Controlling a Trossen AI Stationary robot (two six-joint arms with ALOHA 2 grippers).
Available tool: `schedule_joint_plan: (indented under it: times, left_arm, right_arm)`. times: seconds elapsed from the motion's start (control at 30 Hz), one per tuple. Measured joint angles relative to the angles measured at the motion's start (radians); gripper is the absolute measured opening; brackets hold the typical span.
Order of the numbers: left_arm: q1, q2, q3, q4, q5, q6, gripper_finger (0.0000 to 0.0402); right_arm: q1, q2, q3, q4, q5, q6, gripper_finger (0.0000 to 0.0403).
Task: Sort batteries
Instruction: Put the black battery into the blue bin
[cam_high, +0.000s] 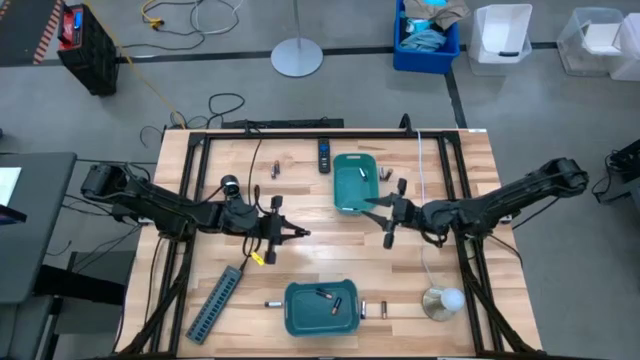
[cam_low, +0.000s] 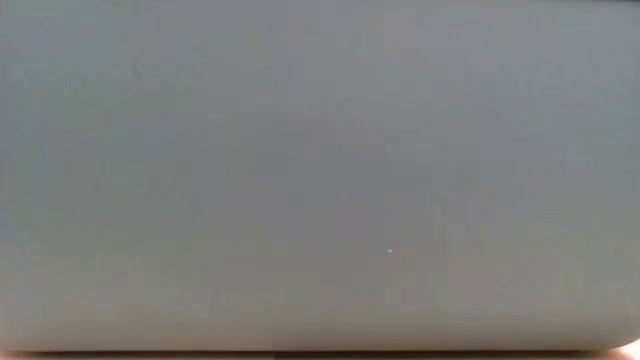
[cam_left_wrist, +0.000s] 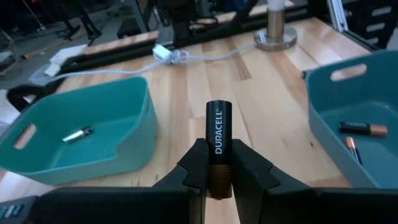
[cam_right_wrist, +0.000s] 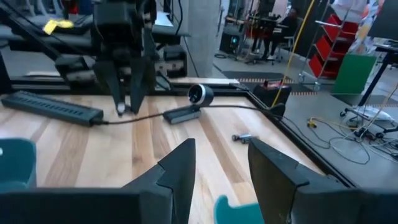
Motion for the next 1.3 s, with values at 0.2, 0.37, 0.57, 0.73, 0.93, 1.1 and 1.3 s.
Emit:
schedule_joint_plan:
  times: [0.2, 0.37, 0.57, 0.73, 0.93, 1.1, 1.3]
  left_arm:
    - [0.005, -0.001, 0.000, 0.016, 0.000, -0.013, 0.0038]
    - [0.001, -0.001, 0.000, 0.010, 0.018, -0.004, 0.0038]
    - [-0.017, -0.001, 0.000, 0.017, 0.062, 0.037, 0.0038]
    - [-0.017, -0.001, 0.000, 0.017, 0.061, 0.037, 0.0038]
    - [-0.017, -0.001, 0.000, 0.017, 0.062, 0.034, 0.0038]
    - [-0.017, -0.001, 0.000, 0.016, 0.063, 0.032, 0.0038]
    - [-0.018, -0.001, 0.000, 0.015, 0.065, 0.030, 0.0038]
  right_arm:
    - [0.021, -0.030, -0.025, -0.009, 0.039, -0.007, 0.0164]
    - [0.058, -0.084, -0.082, 0.086, 0.091, -0.066, 0.0164]
    - [0.106, -0.175, -0.159, 0.167, 0.091, -0.115, 0.0164]
    - [0.107, -0.258, -0.220, 0.173, 0.091, -0.113, 0.0164]
    - [0.136, -0.361, -0.269, 0.173, 0.092, -0.114, 0.0164]
    - [0.146, -0.419, -0.295, 0.143, 0.092, -0.113, 0.0164]
    - [0.145, -0.432, -0.295, 0.103, 0.106, -0.113, 0.0164]
